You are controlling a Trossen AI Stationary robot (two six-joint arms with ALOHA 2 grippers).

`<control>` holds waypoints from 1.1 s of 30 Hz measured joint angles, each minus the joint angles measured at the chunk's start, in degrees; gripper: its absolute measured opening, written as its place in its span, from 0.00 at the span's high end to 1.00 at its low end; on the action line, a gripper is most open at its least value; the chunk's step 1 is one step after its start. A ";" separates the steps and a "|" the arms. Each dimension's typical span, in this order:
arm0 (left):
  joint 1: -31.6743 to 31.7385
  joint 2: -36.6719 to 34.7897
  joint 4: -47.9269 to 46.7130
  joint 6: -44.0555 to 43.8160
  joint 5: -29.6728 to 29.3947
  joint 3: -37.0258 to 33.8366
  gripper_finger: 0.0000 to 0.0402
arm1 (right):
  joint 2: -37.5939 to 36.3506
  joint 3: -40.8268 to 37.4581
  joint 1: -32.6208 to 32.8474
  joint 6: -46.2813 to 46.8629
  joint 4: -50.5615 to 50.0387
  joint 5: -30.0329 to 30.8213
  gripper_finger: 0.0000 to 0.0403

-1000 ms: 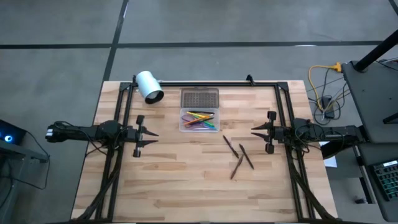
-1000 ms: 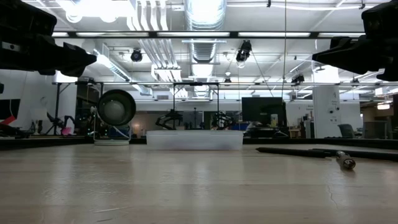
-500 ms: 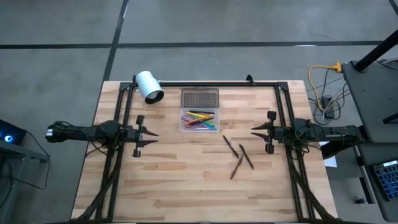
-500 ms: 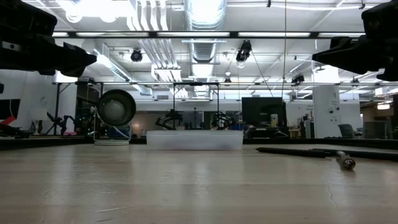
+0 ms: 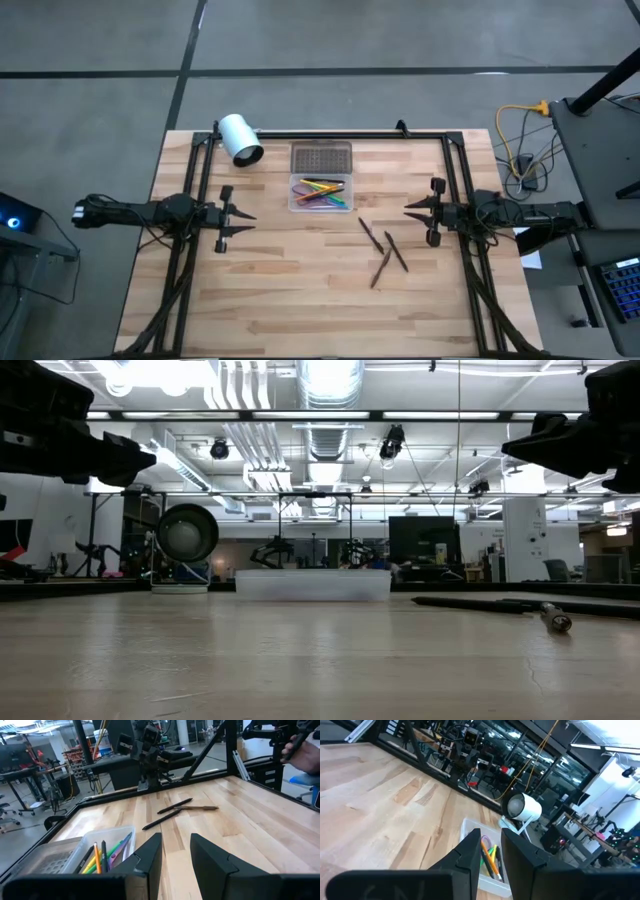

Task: Pick & place school supplies into a supply box
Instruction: Put the black pen into the supply box

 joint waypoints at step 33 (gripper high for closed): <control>-0.02 0.92 0.00 -0.01 -0.02 -0.02 0.78 | 26.32 60.17 0.02 38.61 -30.28 42.14 0.83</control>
